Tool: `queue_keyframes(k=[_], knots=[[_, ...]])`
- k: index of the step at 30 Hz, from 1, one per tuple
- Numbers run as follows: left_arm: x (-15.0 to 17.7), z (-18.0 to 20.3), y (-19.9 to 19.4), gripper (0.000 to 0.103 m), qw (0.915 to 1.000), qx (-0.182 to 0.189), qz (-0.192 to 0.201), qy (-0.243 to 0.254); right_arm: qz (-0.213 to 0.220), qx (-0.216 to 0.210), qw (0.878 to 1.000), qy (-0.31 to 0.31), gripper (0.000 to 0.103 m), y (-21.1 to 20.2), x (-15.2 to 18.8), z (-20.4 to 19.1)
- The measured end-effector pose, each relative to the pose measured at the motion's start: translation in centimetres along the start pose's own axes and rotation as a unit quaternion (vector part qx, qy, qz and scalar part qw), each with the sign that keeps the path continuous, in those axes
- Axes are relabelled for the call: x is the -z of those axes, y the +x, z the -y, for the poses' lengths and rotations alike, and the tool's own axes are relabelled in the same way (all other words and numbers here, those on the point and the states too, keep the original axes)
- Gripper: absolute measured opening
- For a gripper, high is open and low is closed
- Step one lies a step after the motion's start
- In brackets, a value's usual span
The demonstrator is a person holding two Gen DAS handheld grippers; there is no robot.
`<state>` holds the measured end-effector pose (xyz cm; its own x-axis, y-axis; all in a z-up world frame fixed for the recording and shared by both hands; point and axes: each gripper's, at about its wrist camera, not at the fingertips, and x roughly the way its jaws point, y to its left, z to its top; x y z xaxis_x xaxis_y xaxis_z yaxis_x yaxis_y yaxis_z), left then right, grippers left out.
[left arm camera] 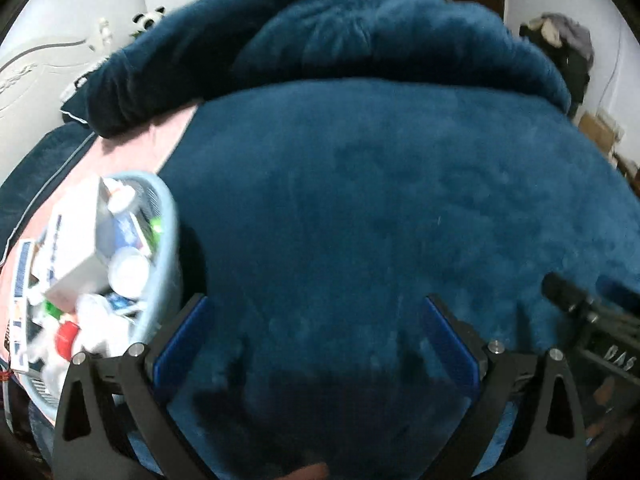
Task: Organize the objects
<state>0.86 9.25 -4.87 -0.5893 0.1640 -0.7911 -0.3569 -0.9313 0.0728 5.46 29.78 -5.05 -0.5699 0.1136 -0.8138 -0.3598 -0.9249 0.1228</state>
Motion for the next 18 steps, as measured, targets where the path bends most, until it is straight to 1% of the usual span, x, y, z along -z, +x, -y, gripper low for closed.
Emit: queue_keyframes(k=[2, 6, 12, 18], knots=[[0.6, 0.2, 1.0, 0.102, 0.9999, -0.004, -0.014, 0.006, -0.006, -0.001, 1.0, -0.003, 0.103, 0.4, 0.1, -0.1], [1.3, 0.2, 2.6, 0.102, 0.9993, 0.012, -0.035, 0.005, -0.009, -0.004, 1.0, -0.013, 0.103, 0.9, 0.2, -0.7], [1.8, 0.6, 3.6, 0.102, 0.9983, 0.036, -0.046, 0.0, -0.013, 0.007, 1.0, -0.015, 0.103, 1.5, 0.6, -0.5], [1.7, 1.1, 4.2, 0.102, 0.9982, 0.037, -0.047, 0.003, -0.016, 0.013, 1.0, -0.016, 0.103, 2.0, 0.6, -0.5]])
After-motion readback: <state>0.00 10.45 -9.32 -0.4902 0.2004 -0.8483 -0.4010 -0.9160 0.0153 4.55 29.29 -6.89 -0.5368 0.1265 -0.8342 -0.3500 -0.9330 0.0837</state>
